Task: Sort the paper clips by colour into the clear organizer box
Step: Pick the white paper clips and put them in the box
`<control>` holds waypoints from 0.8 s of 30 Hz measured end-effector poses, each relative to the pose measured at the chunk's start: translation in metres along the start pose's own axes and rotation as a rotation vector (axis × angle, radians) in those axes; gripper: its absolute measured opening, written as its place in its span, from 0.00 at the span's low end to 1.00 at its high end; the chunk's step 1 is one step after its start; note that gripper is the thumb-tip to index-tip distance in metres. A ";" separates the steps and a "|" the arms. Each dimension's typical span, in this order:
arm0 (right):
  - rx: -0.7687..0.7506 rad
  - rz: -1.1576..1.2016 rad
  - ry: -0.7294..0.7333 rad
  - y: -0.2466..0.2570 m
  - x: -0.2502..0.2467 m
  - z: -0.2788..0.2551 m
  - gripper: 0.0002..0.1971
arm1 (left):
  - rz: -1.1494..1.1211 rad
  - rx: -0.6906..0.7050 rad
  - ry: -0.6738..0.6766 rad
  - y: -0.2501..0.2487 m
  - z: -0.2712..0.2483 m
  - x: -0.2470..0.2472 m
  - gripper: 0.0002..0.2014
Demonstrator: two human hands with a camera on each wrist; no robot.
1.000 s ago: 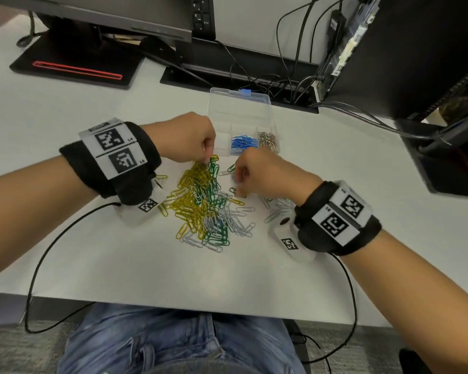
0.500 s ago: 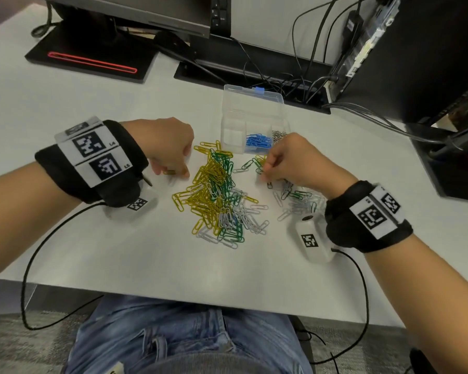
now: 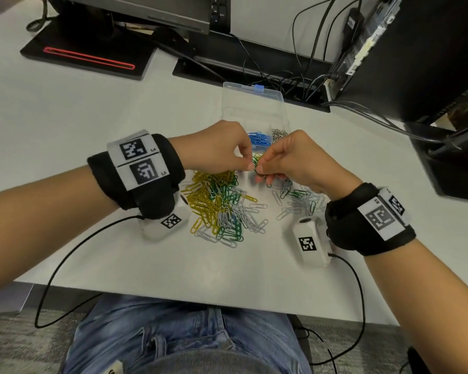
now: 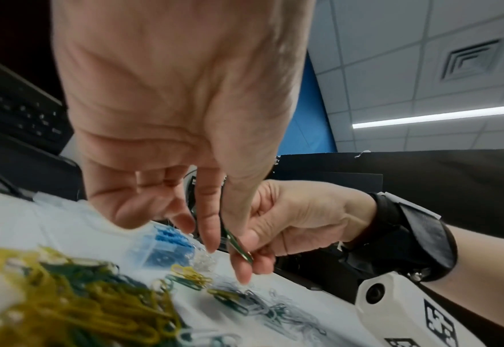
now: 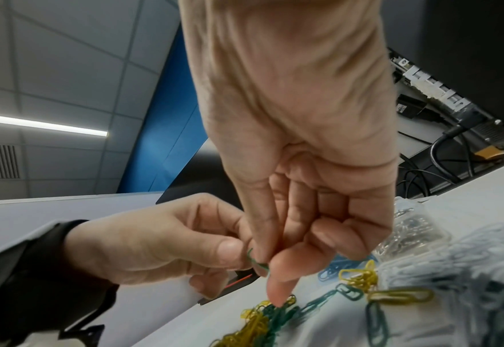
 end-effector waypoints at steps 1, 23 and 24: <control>-0.004 0.011 0.000 0.001 0.000 0.000 0.04 | -0.001 -0.002 -0.012 -0.001 0.002 0.002 0.08; 0.132 0.240 0.011 -0.004 -0.001 0.000 0.04 | -0.077 -0.089 -0.022 0.002 0.002 -0.006 0.03; 0.129 0.237 0.000 -0.004 -0.002 -0.001 0.03 | -0.081 -0.092 -0.026 0.002 0.002 -0.006 0.03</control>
Point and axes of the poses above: each hand's wrist, its own z-axis towards the middle knuckle, its own x-axis out of the palm, y = z × x, the point moved 5 cm from there along z, towards the middle knuckle, and after that the axes turned 6 degrees about z, right-handed, at the moved point
